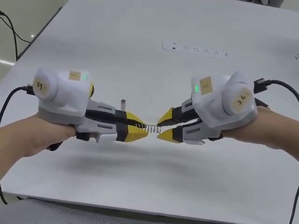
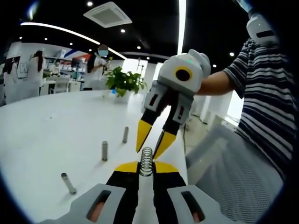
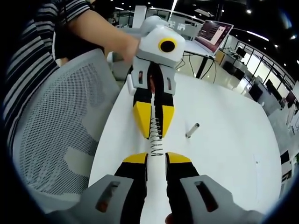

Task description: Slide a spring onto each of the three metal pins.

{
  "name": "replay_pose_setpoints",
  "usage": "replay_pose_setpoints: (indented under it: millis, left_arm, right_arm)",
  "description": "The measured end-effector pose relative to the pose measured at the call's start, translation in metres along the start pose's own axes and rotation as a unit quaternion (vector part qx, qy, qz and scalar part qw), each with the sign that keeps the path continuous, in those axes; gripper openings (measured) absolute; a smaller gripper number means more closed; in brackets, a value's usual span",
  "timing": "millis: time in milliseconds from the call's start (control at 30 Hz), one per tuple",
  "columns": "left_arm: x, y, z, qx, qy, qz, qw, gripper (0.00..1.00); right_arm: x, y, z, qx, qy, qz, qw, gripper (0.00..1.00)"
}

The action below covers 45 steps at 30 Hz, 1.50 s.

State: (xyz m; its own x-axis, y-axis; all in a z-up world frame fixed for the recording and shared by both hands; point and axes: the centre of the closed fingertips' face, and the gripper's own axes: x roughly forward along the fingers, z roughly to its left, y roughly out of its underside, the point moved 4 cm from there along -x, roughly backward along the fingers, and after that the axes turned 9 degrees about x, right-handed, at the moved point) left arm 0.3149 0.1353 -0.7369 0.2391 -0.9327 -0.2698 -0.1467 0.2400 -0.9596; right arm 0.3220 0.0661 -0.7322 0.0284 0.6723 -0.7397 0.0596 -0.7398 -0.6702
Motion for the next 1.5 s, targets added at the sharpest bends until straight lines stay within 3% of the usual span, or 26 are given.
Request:
replay_pose_setpoints:
  millis: [433, 700, 833, 1200, 1500]
  left_arm:
    - [-0.001, 0.000, -0.003, -0.001, 0.004, 0.003, 1.0000, 0.02]
    - [0.001, 0.006, -0.005, 0.009, 0.003, 0.020, 0.9997, 0.02]
    - [0.001, 0.007, -0.005, 0.014, 0.002, 0.027, 0.9995, 0.02]
    - [0.002, 0.007, -0.005, 0.019, 0.002, 0.027, 0.9994, 0.02]
    - [0.006, 0.004, -0.008, 0.023, 0.007, 0.027, 0.9993, 0.02]
  right_arm:
    - [-0.004, -0.006, 0.001, -0.026, -0.003, 0.001, 0.9997, 0.07]
    - [-0.011, -0.026, 0.002, -0.084, -0.006, 0.013, 0.9964, 0.07]
    - [-0.010, -0.035, 0.004, -0.094, -0.015, 0.012, 0.9954, 0.07]
    - [-0.005, -0.053, 0.007, -0.059, -0.044, -0.030, 0.9969, 0.08]
    - [-0.003, -0.059, 0.010, -0.038, -0.038, -0.050, 0.9973, 0.07]
